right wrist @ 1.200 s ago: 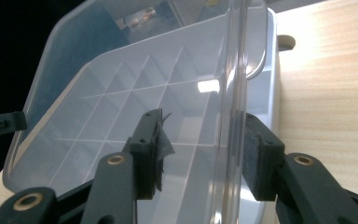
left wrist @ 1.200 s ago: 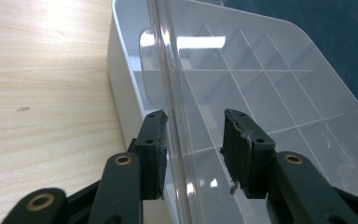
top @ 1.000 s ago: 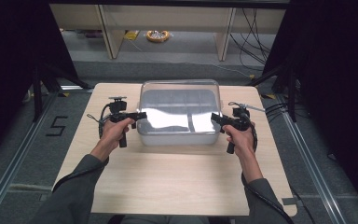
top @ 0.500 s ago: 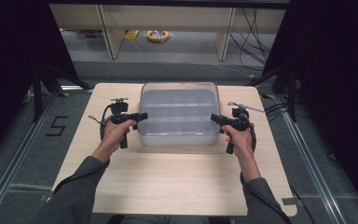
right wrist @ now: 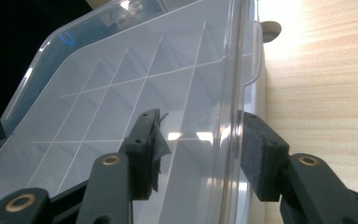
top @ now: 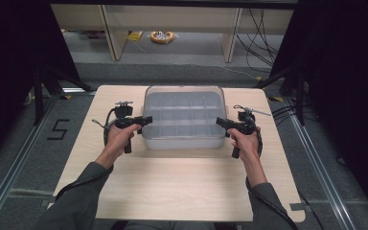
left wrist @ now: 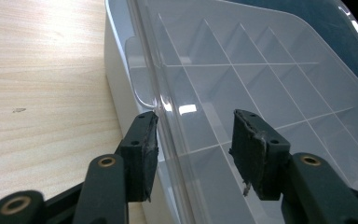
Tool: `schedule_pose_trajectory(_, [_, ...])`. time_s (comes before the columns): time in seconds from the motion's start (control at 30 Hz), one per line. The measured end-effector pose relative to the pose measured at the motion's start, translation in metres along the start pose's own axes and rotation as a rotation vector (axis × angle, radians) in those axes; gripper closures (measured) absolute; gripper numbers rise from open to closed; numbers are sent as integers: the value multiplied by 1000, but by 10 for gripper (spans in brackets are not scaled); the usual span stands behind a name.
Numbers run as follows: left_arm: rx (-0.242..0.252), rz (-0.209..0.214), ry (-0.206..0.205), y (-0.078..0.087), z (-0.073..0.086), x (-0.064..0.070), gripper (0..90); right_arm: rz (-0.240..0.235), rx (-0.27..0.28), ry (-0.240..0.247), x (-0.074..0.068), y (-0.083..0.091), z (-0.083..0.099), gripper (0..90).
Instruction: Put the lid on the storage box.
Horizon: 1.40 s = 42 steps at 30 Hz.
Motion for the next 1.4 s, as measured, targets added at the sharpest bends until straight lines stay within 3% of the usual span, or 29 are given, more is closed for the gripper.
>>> schedule_pose_trajectory(0.03, [-3,-2,-13,0,0,0,500,-5,-8,-23,-1,1,1,533])
schedule_pose_trajectory(0.07, [-3,-2,-12,0,0,1,495,-7,3,16,2,0,0,534])
schedule_pose_trajectory(0.1, [-4,-2,-12,0,0,1,494,-3,0,-17,0,0,0,535])
schedule_pose_trajectory(0.13, [-2,-4,-11,0,0,1,494,-3,11,37,5,-1,-1,535])
schedule_pose_trajectory(0.2, [-1,-7,-10,0,0,1,493,-7,11,32,5,-1,-1,536])
schedule_pose_trajectory(0.23, [-4,-20,-16,0,0,0,490,-10,-22,-85,-4,2,2,537])
schedule_pose_trajectory(0.27, [0,-42,-41,0,0,-1,496,-17,-44,-130,-8,3,4,539])
schedule_pose_trajectory(0.3, [-6,-58,-75,1,1,-2,514,-23,-14,-71,-3,1,2,539])
schedule_pose_trajectory(0.33, [-14,-58,-81,0,2,-1,516,-21,15,1,5,0,-1,529])
schedule_pose_trajectory(0.37, [-35,-45,-75,-1,5,-1,523,-40,8,-68,1,1,0,545])
schedule_pose_trajectory(0.43, [-54,-42,-73,-2,7,-2,505,-24,11,-26,3,0,0,539])
schedule_pose_trajectory(0.5, [-46,-35,-46,-3,6,-3,516,-27,10,-35,2,0,-1,539])
schedule_pose_trajectory(0.6, [-42,-34,-39,-3,6,-3,519,-19,4,-35,2,0,-1,538])
schedule_pose_trajectory(0.63, [-45,-34,-35,-3,6,-3,520,-18,15,23,6,-2,-3,537])
schedule_pose_trajectory(0.77, [-48,-34,-23,-2,6,-4,522,-15,13,62,4,-3,-5,522])
schedule_pose_trajectory(0.93, [-48,-21,-1,-2,5,-3,494,-17,9,72,4,-7,-8,520])
schedule_pose_trajectory(0.97, [-42,-23,-2,-3,5,-3,494,-25,0,24,1,-7,-7,521])
schedule_pose_trajectory(1.0, [-55,-21,-13,-4,6,-4,497,-28,18,88,6,-9,-9,521])
schedule_pose_trajectory(1.13, [-52,-11,9,-6,5,-6,496,-24,4,85,7,-9,-9,517])
schedule_pose_trajectory(1.2, [-53,-11,10,-6,5,-5,504,-11,-25,49,3,-8,-9,505])
schedule_pose_trajectory(1.23, [-48,-27,-9,-5,5,-6,509,1,-20,86,4,-9,-11,495])
schedule_pose_trajectory(1.3, [-50,-31,-11,-5,4,-6,509,10,-38,105,1,-10,-12,478])
schedule_pose_trajectory(1.37, [-52,-28,6,-5,4,-7,510,21,-58,62,-1,-10,-12,479])
schedule_pose_trajectory(1.4, [-48,-27,13,-5,4,-8,513,23,-64,72,-1,-10,-13,479])
Point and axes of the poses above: each handheld gripper's, and its own axes: y roughly backward along the jaws, z roughly out of its underside, x roughly to its right, the point moved 7 cm from there along -y, roughly forward along the jaws, and after that the axes turned 2 degrees about -z, right-handed, at the moved point
